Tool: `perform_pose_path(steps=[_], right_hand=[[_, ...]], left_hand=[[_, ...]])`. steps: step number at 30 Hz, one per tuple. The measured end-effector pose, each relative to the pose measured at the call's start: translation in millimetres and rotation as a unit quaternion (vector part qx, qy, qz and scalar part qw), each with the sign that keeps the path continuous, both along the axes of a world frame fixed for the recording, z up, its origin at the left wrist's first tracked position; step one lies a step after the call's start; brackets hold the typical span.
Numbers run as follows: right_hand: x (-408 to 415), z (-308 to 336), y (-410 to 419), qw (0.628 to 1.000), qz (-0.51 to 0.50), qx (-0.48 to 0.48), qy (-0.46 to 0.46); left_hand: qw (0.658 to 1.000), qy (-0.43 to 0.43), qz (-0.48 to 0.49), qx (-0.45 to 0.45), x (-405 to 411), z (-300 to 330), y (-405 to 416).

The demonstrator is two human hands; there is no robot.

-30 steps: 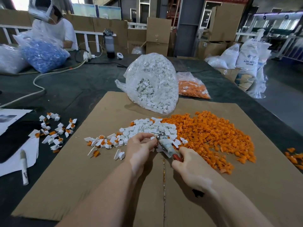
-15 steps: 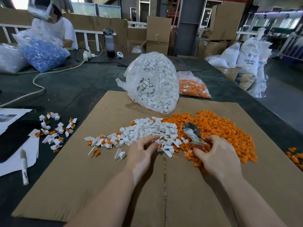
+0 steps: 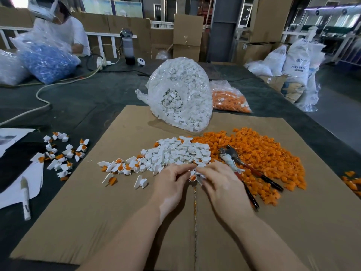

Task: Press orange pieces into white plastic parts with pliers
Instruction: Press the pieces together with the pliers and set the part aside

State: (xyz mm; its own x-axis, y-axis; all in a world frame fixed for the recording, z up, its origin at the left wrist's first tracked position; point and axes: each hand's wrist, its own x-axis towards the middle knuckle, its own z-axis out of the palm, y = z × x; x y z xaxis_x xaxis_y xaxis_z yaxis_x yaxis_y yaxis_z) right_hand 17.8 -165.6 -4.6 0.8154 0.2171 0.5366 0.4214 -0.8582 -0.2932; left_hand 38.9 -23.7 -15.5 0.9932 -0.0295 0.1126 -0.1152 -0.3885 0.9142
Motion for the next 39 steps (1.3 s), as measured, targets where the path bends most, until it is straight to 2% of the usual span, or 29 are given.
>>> perform_pose_path(steps=[2,5,8,15,23,28,39], right_hand=[[-2.1,-5.0,7.9,0.998,0.032,0.044,0.015],[-1.0,-10.9,8.5,0.993,0.017,0.11,0.04],[-1.1,-14.2,8.8,0.99,0.002,0.136,0.048],[-2.5,-14.8,9.1,0.992,0.018,0.116,0.039],[-2.4,-16.3,9.6,0.997,-0.009,0.072,-0.003],[-2.5,-16.8,6.9,0.994,-0.019,0.111,0.003],[-3.8,-18.0,7.1,0.994,-0.021,0.107,-0.012]], left_hand=[[1.0,0.003,-0.008,-0.003,-1.6,0.0,1.5],[0.999,0.019,-0.026,-0.018,-4.3,-1.6,5.2],[0.999,0.015,-0.043,0.011,-5.7,-4.1,5.2],[0.996,-0.042,-0.038,0.068,-6.3,-5.5,3.1],[0.987,-0.086,-0.052,0.128,-8.7,-4.2,0.1],[0.987,-0.098,0.034,0.126,-11.8,-7.2,5.4],[0.964,-0.038,0.204,0.165,-14.6,-11.3,49.7]])
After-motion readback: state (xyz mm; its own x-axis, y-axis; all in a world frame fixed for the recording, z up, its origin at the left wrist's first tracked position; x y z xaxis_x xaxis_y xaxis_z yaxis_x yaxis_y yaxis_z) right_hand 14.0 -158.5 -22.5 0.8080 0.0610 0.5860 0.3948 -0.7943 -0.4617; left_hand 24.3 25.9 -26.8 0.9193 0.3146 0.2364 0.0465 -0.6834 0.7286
